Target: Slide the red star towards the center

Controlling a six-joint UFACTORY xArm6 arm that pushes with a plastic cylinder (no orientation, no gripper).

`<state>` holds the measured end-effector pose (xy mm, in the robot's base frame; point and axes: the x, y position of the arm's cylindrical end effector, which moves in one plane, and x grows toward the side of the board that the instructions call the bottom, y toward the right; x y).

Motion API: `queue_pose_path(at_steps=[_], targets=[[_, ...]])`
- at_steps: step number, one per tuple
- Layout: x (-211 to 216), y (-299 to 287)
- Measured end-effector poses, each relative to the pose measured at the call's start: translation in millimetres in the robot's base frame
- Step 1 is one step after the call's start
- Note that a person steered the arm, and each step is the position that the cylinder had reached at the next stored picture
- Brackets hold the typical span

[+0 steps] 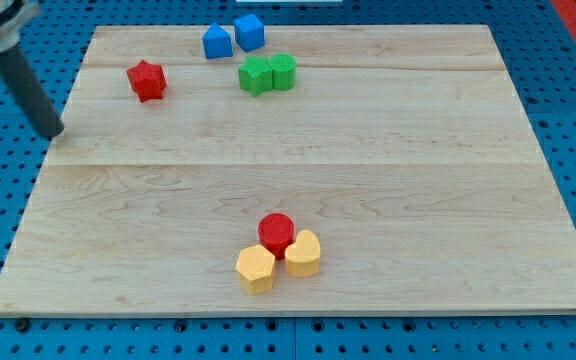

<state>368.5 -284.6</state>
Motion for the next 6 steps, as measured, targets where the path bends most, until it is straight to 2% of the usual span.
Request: queue_pose_path(at_steps=[1,2,3,4,5,6], targets=[[-60.7,15.0],[-98.9,101.5],[-10.4,106.4],[56.0,133.3],[56.8,142.9],[16.4,125.4]])
